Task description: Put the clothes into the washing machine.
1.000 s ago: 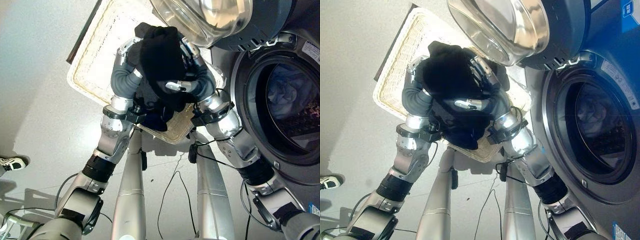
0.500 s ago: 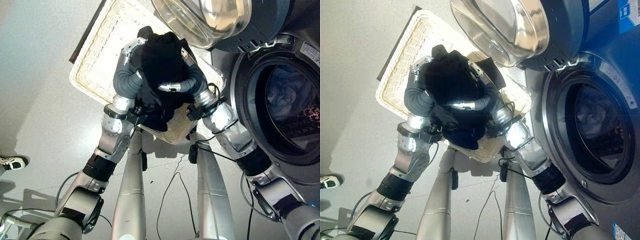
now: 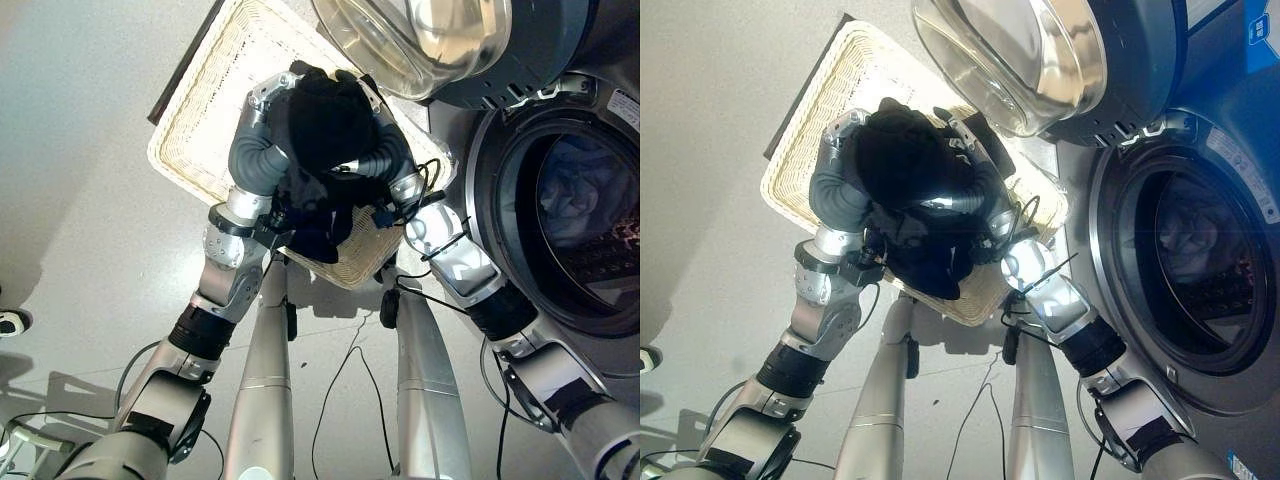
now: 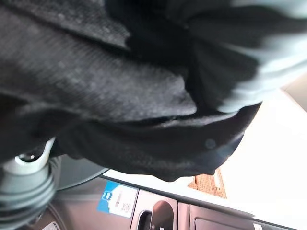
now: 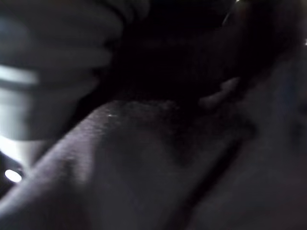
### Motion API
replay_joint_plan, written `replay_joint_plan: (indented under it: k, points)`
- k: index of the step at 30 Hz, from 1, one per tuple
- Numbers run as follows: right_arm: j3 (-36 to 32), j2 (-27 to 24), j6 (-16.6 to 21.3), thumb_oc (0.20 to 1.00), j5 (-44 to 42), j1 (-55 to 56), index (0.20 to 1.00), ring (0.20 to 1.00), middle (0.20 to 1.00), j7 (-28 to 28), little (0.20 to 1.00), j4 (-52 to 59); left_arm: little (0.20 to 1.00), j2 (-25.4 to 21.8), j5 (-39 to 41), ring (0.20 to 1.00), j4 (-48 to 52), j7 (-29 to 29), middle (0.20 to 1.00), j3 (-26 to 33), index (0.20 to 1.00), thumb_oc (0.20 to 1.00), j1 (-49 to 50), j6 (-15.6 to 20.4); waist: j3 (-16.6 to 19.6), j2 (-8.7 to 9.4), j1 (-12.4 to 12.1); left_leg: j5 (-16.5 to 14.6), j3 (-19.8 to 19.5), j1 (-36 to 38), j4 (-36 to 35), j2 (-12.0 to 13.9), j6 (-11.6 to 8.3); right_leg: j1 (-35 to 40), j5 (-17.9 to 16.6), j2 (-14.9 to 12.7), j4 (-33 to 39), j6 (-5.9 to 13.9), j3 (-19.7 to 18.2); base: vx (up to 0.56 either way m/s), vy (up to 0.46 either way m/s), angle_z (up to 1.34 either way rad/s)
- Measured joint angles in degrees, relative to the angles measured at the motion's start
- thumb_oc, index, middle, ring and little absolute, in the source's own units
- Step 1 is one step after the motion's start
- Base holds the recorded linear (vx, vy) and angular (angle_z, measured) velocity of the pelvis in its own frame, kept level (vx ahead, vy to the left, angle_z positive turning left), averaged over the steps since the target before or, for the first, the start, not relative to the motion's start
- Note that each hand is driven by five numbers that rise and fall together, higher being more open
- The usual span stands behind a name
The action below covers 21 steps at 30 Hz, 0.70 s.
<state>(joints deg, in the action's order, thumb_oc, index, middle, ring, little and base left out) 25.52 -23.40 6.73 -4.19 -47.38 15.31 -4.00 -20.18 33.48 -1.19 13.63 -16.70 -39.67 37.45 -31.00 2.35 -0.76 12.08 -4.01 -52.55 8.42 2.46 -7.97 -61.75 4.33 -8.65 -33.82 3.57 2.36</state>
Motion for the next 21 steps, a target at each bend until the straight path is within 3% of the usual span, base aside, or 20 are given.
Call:
replay_joint_plan:
  k: [7,9,21]
  points:
    - [0.5,0.6,-4.3,1.000,6.0,-1.8,1.000,1.000,1.000,3.7,1.000,0.2,0.200,1.5,5.1,0.200,0.0,3.2,0.200,1.0,0.200,0.200,-0.4,0.0,0.0,-0.01,0.0,0.0,0.0,-0.1,0.0,0.0,-0.06,-0.4,0.3,-0.1,-0.5,-0.17,0.0,0.00,0.000,0.00]
    - [1.3,0.6,-4.8,0.200,6.0,-2.2,0.200,0.200,0.200,3.7,0.200,0.2,0.200,1.6,6.2,0.200,0.0,3.7,0.200,1.1,0.200,0.200,-0.4,0.0,0.0,-0.01,0.0,0.0,-0.1,-0.1,0.0,-0.1,-0.08,-0.4,0.3,-0.1,-0.5,-0.16,0.0,0.00,0.000,0.00]
    - [2.7,0.6,-5.0,0.200,5.7,-2.4,0.200,0.200,0.200,1.1,0.200,0.2,0.200,1.8,7.9,0.200,0.0,6.5,0.200,2.1,0.200,0.200,-0.8,0.1,0.0,-0.01,0.0,-0.1,-0.5,-0.1,0.1,-0.1,-0.21,-0.4,0.6,-0.1,-0.9,-0.19,0.0,0.00,0.000,0.00]
